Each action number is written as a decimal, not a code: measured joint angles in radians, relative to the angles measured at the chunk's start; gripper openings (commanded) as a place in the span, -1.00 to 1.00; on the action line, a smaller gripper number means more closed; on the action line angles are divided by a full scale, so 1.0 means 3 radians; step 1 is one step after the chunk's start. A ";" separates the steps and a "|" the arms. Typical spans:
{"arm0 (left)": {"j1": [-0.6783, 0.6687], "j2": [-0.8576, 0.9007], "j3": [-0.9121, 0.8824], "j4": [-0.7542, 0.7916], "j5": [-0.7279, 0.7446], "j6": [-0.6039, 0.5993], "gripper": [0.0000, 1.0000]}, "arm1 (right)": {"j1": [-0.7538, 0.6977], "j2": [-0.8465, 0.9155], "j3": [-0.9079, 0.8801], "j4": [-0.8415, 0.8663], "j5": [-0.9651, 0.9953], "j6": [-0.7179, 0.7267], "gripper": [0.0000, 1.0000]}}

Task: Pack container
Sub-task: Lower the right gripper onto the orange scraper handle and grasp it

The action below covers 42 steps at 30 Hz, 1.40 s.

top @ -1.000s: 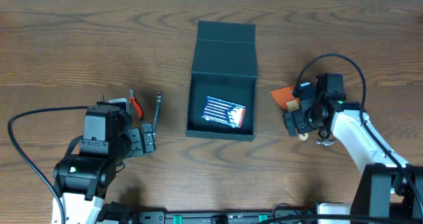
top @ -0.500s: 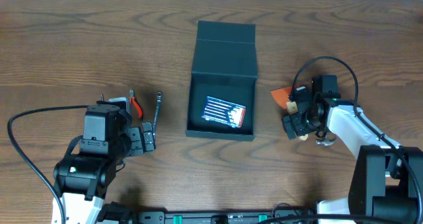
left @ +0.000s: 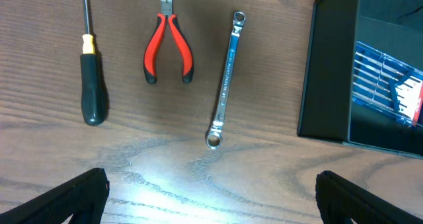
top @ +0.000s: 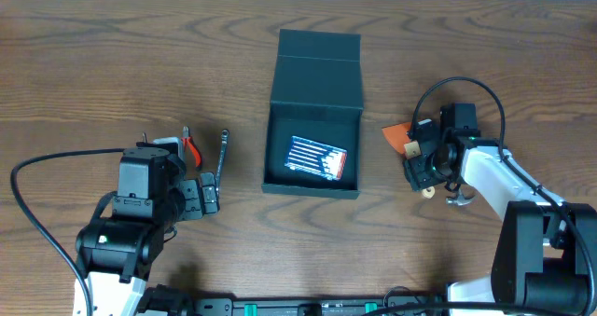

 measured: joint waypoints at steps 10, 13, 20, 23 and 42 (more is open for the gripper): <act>0.0000 0.0000 0.0000 0.0000 0.0000 0.0000 0.97 | -0.0017 0.0009 0.0000 0.0060 0.0004 0.0167 0.11; 0.0000 0.0000 0.0000 0.0001 0.0000 0.0000 0.97 | -0.0018 0.0009 0.0000 0.0067 0.0009 0.0202 -0.04; 0.0000 0.0000 0.0000 0.0001 0.0000 0.0000 0.97 | -0.0031 0.0011 0.0000 0.0084 0.0020 0.0268 -0.22; 0.0000 0.0000 0.0000 0.0001 0.0000 0.0000 0.97 | -0.0045 0.0011 0.0000 0.0086 0.0011 0.0276 -0.27; 0.0000 0.0000 0.0000 0.0001 0.0000 0.0000 0.97 | -0.0050 0.0011 0.0011 0.0065 -0.0081 0.0318 -0.97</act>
